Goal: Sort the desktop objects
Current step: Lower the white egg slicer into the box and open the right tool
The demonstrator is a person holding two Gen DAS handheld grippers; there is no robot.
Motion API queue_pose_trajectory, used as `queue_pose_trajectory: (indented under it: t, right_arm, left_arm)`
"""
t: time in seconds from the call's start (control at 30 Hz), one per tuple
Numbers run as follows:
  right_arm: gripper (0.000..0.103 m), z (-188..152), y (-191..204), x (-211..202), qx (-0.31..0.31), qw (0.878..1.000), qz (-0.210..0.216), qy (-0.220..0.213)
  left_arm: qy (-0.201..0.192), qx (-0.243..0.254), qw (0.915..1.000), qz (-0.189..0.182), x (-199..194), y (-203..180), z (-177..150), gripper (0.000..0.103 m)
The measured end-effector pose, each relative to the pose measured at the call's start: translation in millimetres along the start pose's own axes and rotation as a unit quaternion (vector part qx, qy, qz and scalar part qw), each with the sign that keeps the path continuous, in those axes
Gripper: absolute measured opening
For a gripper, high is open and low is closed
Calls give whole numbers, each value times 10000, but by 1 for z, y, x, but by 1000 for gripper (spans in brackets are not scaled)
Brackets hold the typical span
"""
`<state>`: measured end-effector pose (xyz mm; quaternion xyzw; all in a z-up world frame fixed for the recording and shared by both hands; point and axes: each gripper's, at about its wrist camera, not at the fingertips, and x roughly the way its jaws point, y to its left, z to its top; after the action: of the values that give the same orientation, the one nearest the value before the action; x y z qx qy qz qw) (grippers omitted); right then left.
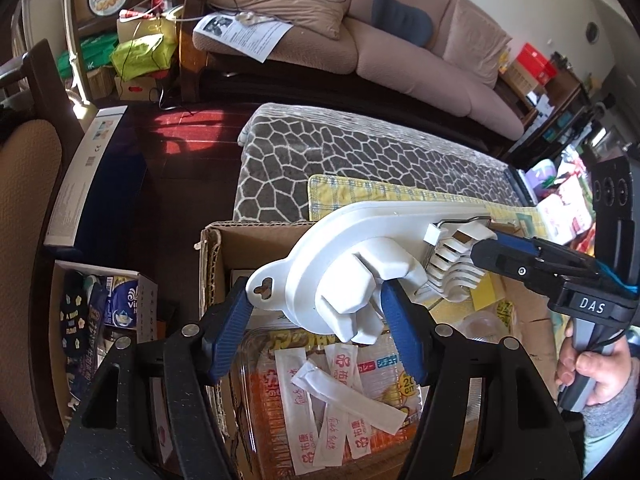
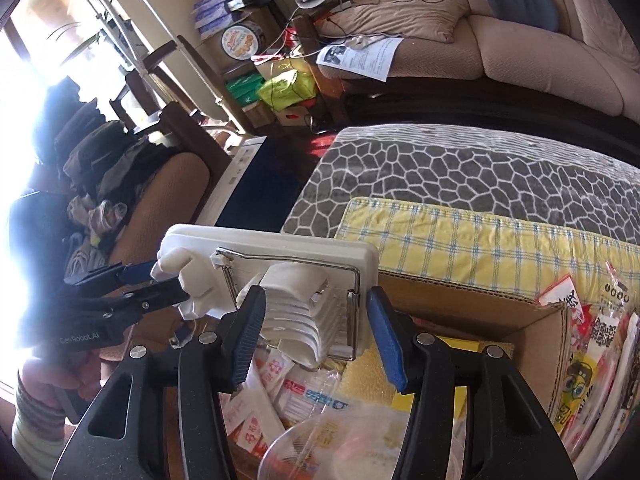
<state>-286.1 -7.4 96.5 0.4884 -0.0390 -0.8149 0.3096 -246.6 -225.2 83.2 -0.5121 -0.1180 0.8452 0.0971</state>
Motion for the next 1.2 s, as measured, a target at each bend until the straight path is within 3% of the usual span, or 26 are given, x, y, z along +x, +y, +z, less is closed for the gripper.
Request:
queue_pose_trajectory:
  t: [0.23,0.53,0.63,0.73,0.83,0.97,1.1,1.2]
  right_arm:
    - [55,-7,9,5,48,9997,189,115]
    - [55,-25,5,11,121,9993,232,269]
    - [55,-33,7,16,64,9991,227,345]
    - [54,-39,11,23,-48,9988,203,451]
    - [54,-42,14,27,-105,9986,181,484]
    - [54,-43,17,29,-109,9986,190,480]
    - [54,-41,14,23,-56,9989,207,421]
    - [54,-39,11,16,-2,9991,253,337]
  left_arm:
    - [-74,254,9996,59,-10,6,-6,62]
    - [36,934,9941,544,-8,-17,-16,62]
    - [111,1425,9846,1003,-1,-32,-22,62]
    - [240,1968,9680,1542,12,-49,-31,62]
    - [412,2163,9599,1735,26,-57,-38,62]
    - [408,1986,9647,1678,28,-56,-37,63]
    - [303,1522,9797,1270,14,-44,-25,64]
    - [224,1270,9860,1059,3,-37,-18,65]
